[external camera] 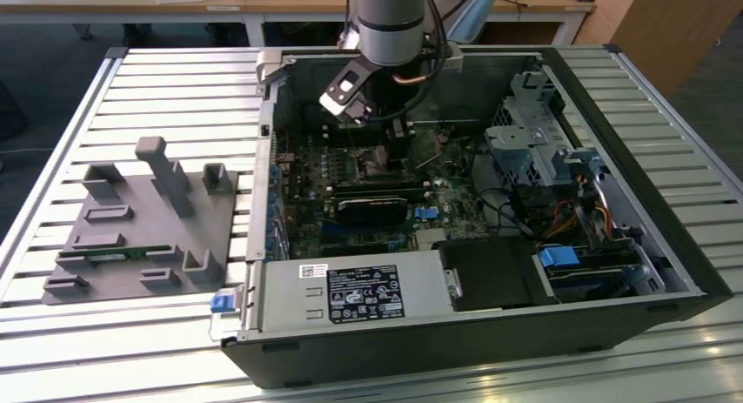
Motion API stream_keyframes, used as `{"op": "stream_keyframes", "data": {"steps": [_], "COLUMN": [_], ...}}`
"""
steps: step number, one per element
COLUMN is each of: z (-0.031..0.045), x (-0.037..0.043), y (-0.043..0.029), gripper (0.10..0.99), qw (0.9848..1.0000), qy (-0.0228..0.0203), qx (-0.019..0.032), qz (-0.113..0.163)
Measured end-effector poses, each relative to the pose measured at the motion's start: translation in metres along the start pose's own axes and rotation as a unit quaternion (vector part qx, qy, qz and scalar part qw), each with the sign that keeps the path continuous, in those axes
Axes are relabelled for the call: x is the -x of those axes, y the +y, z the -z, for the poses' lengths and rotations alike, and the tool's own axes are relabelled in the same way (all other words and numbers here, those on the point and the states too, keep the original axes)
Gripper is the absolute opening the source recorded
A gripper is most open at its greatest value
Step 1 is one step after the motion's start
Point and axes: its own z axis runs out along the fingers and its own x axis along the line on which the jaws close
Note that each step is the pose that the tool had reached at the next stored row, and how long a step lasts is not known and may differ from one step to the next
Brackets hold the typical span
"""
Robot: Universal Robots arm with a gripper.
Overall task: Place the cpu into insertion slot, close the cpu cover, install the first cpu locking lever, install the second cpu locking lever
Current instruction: 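Place the cpu into insertion slot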
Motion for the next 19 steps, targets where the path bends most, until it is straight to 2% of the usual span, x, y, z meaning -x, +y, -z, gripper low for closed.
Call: {"op": "stream_keyframes", "data": {"steps": [4, 7, 16, 19], "z": [-0.0018, -0.0041, -0.0151, -0.0167], "x": [-0.0038, -0.005, -0.0067, -0.0068], "y": [-0.0017, -0.006, -0.0087, -0.0099], "gripper": [0.541, 0.541, 0.541, 0.541], "qw": [1.0, 1.0, 1.0, 1.0], "qy": [0.0, -0.0001, 0.0002, 0.0001], "qx": [0.0, 0.0, -0.0003, -0.0004], "qz": [0.0, 0.0, 0.002, 0.002]}}
